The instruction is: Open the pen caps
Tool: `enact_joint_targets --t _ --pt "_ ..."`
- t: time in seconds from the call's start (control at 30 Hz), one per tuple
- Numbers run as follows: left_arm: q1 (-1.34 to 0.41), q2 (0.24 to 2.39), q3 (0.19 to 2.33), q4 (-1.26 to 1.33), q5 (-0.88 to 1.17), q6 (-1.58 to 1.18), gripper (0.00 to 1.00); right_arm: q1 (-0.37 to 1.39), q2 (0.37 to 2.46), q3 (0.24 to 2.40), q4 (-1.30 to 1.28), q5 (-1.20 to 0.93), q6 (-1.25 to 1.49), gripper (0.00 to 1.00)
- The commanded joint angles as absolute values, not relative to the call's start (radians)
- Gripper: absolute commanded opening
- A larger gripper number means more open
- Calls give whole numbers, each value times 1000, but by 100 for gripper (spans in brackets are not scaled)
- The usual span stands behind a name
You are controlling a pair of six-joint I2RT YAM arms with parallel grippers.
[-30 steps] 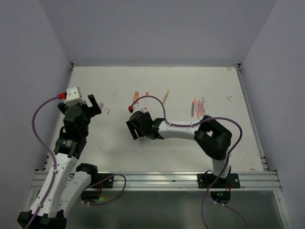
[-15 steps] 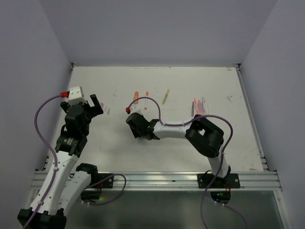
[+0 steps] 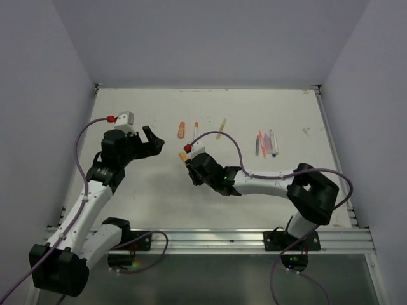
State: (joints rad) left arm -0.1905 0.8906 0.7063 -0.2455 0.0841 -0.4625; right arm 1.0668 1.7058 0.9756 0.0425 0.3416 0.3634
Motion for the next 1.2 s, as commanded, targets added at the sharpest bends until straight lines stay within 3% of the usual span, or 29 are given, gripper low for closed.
enact_joint_targets --t 0.0,0.33,0.6,0.87,1.17 --pt "-199 923 666 -111 310 -604 99 1072 1577 924 216 285 327 0" --pt "-462 1000 595 132 105 -805 90 1072 1462 816 313 245 304 0" --pt "-499 1069 598 155 37 -864 75 1074 1447 801 334 245 305 0" --pt "-518 1094 600 135 3 -894 70 1074 1453 796 350 245 307 0" --pt "-525 1123 601 167 23 -905 34 1072 1454 793 357 250 311 1"
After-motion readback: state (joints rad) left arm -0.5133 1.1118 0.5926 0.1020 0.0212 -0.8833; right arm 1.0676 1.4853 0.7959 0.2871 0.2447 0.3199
